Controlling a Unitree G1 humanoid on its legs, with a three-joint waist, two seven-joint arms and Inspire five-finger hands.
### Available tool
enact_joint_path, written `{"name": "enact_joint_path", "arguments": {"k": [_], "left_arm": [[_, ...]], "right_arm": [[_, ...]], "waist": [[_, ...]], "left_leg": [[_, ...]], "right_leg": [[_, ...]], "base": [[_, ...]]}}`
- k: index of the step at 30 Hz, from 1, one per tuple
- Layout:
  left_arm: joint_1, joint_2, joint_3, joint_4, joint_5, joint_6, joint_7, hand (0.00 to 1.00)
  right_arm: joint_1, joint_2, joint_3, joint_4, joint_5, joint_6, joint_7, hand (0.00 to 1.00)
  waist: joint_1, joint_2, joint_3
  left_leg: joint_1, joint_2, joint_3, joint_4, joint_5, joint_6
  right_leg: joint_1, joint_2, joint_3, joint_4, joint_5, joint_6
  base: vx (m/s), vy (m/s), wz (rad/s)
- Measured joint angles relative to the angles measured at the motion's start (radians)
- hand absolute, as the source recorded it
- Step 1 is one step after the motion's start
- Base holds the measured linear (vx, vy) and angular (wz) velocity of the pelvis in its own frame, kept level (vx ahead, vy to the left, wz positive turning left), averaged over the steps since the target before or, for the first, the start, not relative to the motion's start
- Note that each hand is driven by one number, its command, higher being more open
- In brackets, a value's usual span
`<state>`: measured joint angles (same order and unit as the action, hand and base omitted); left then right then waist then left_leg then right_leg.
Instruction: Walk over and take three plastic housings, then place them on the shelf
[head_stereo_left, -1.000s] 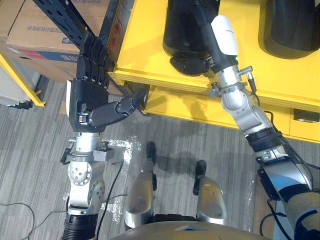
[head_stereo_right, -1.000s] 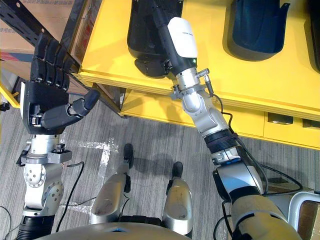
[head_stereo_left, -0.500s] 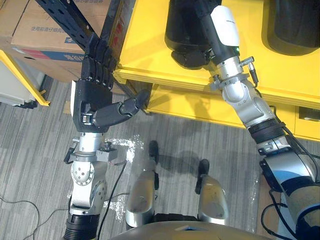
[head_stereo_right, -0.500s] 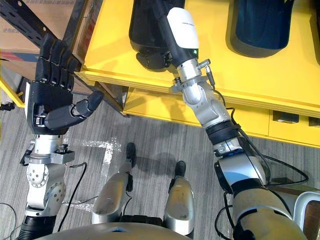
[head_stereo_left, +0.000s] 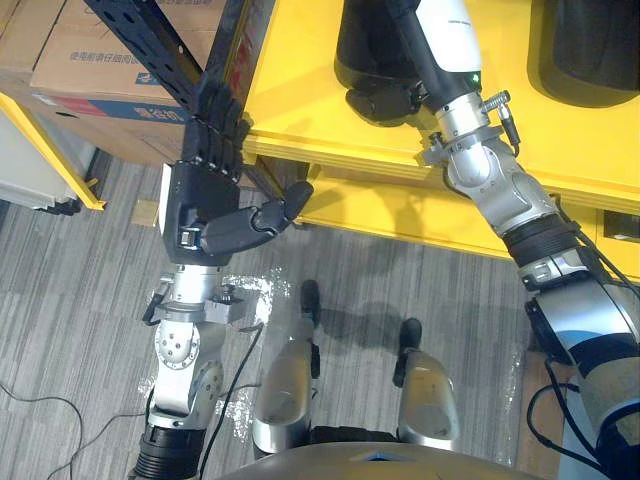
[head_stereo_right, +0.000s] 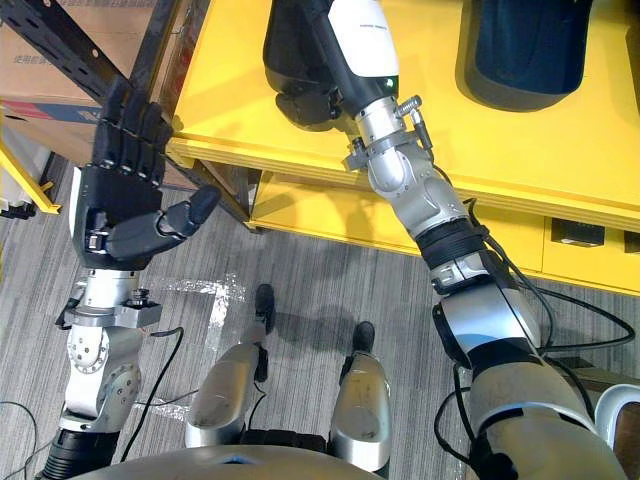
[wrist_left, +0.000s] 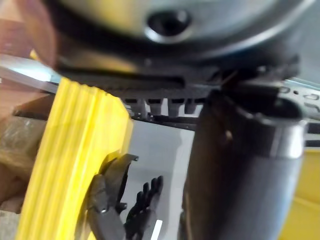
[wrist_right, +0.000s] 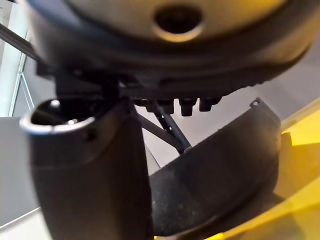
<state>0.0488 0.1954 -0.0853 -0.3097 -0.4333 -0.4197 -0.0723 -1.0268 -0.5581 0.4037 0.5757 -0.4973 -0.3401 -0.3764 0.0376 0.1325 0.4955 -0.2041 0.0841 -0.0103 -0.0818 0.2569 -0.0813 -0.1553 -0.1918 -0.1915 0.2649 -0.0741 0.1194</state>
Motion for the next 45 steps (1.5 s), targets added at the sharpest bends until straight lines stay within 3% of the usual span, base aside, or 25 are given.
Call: {"name": "enact_joint_path", "arguments": {"k": [23, 26, 30, 33, 37, 40, 43, 45], "left_arm": [[-0.013, 0.001, -0.064, 0.007, -0.001, 0.0, 0.017, 1.0], [-0.008, 0.0, -0.06, 0.006, -0.001, 0.0, 0.016, 1.0], [0.006, 0.0, -0.052, 0.006, -0.001, 0.0, 0.015, 1.0], [0.033, -0.001, -0.043, 0.006, -0.001, 0.0, 0.01, 1.0], [0.076, -0.001, -0.014, 0.005, 0.005, 0.0, -0.011, 1.0], [0.082, -0.001, 0.023, 0.002, 0.052, 0.001, -0.017, 1.0], [0.107, -0.002, 0.082, -0.036, 0.212, -0.004, 0.06, 1.0], [0.159, -0.029, 0.14, -0.053, 0.505, -0.023, 0.296, 1.0]], "right_arm": [[-0.103, -0.038, 0.018, 0.092, -0.01, 0.051, -0.024, 1.0], [-0.003, -0.042, -0.03, -0.035, -0.017, 0.057, -0.024, 1.0], [0.244, -0.042, -0.113, -0.339, -0.049, 0.055, -0.017, 1.0], [0.467, -0.018, -0.153, -0.565, -0.002, 0.049, 0.062, 1.0], [0.753, 0.087, -0.26, -0.781, 0.411, 0.037, 0.287, 1.0], [0.876, 0.166, -0.406, -0.798, 0.554, 0.013, 0.348, 1.0], [0.975, 0.243, -0.556, -0.84, 0.564, -0.027, 0.338, 1.0], [1.088, 0.283, -0.633, -0.903, 0.539, -0.055, 0.308, 1.0]], "waist": [[0.026, 0.022, -0.005], [0.025, 0.022, -0.005], [0.008, 0.022, -0.014], [-0.003, 0.015, -0.082], [-0.028, -0.017, -0.19], [-0.05, -0.052, -0.253], [-0.068, -0.066, -0.276], [-0.076, -0.063, -0.304]], "left_leg": [[-0.004, 0.009, -0.003, 0.0, 0.006, -0.005], [0.02, 0.007, 0.003, 0.0, 0.01, 0.002], [0.058, 0.01, 0.018, -0.001, -0.011, -0.005], [0.07, 0.013, 0.044, -0.003, -0.029, -0.004], [0.11, 0.017, 0.079, -0.003, -0.047, -0.003], [0.131, 0.024, 0.099, -0.006, -0.062, -0.009], [0.15, 0.034, 0.107, -0.007, -0.076, -0.018], [0.16, 0.036, 0.117, -0.007, -0.083, -0.018]], "right_leg": [[-0.015, 0.001, -0.001, 0.031, -0.012, -0.003], [0.008, 0.0, 0.001, 0.028, -0.015, -0.002], [0.046, 0.002, 0.008, 0.008, -0.015, -0.001], [0.06, 0.007, 0.025, -0.034, -0.009, 0.007], [0.113, 0.019, 0.047, -0.105, 0.016, 0.011], [0.144, 0.028, 0.059, -0.149, 0.029, 0.009], [0.176, 0.038, 0.063, -0.186, 0.042, 0.006], [0.187, 0.04, 0.07, -0.2, 0.046, 0.006]], "base": [[0.0, -0.048, 0.01], [0.02, -0.038, -0.04], [0.02, -0.034, -0.11], [0.04, -0.024, -0.23], [0.12, -0.021, -0.24], [0.09, -0.035, -0.19], [0.03, -0.032, -0.12], [0.03, -0.024, -0.12]]}}
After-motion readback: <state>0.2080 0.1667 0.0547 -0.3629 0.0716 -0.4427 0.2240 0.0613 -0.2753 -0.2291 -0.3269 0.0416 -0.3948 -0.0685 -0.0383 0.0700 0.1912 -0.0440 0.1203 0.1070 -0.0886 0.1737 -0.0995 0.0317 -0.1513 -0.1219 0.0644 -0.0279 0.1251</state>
